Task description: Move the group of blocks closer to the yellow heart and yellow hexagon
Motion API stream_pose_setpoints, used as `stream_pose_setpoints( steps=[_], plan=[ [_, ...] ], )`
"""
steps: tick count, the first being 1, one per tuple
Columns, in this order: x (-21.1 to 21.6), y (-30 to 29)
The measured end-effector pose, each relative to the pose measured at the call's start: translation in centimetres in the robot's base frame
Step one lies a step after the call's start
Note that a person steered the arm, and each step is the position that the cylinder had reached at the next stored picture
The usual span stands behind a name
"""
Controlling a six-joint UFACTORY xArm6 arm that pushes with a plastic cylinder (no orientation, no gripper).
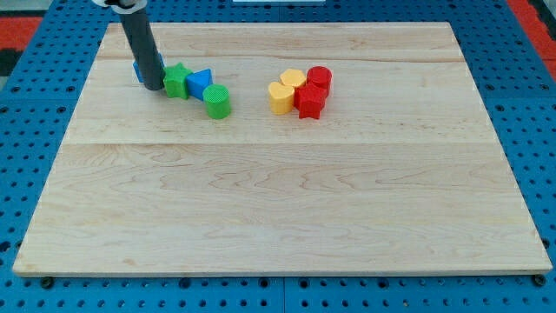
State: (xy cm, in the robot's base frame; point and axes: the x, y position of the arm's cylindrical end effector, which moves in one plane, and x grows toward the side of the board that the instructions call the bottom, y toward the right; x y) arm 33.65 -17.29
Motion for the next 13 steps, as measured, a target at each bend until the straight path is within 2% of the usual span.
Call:
stream_pose_setpoints(
  steps=[2, 3, 4, 5, 6, 8, 9, 10, 12, 13],
  plan=[
    [0.2, 4.7],
    [0.4, 4.4],
    [1.2, 1.1],
    [5.0, 2.0],
    [8.4, 7.3],
    [5.1, 9.6],
    [6.4, 9.0],
    [5.7, 5.1],
    [-1.1, 3.9],
    [-2.3, 4.0]
  ],
)
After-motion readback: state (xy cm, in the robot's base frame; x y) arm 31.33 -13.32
